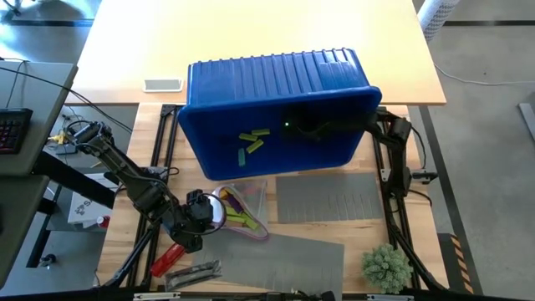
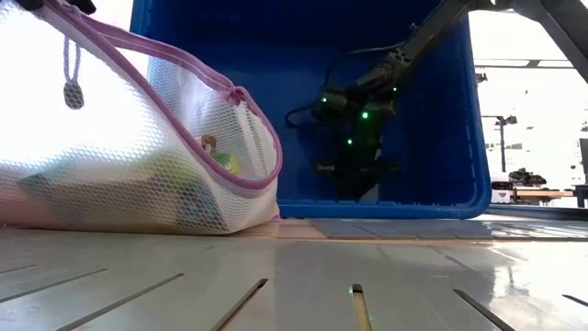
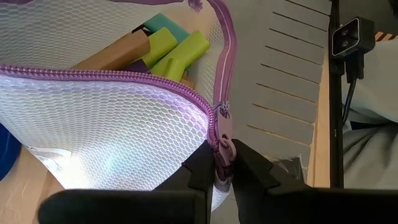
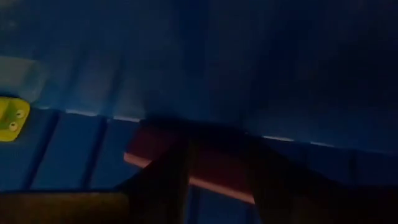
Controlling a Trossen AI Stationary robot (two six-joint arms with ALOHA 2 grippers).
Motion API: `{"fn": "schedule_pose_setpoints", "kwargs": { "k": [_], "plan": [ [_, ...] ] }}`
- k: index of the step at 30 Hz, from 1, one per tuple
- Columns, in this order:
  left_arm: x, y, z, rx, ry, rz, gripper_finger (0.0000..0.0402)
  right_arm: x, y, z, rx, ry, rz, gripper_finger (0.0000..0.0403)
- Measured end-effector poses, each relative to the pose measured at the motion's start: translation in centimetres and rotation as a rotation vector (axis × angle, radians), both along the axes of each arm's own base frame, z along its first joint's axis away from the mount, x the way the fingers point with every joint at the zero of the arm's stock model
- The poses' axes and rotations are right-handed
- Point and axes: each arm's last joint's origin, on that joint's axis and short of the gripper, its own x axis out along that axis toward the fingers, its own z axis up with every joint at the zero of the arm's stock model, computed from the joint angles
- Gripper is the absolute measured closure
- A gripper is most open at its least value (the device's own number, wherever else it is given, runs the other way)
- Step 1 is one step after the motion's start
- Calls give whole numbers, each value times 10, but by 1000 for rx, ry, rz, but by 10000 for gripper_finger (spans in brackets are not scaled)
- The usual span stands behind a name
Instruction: Sort blocks
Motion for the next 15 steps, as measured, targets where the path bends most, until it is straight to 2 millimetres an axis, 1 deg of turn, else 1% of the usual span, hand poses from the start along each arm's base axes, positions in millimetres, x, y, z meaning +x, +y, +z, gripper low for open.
{"fn": "schedule_pose_setpoints", "kwargs": {
  "k": [4, 10, 13, 15],
  "plan": [
    [0, 0, 0, 0, 0, 0, 378, 5, 12, 1, 10, 7, 35, 268],
    [0, 0, 0, 1, -1, 1, 378, 8, 52, 26, 108, -15, 174, 268],
    [0, 0, 0, -1, 0, 0, 378, 10, 71, 41, 73, -3, 296, 268],
    [0, 0, 0, 0, -1, 1, 378, 11, 81, 49, 42, 34, 430, 268]
  ]
}}
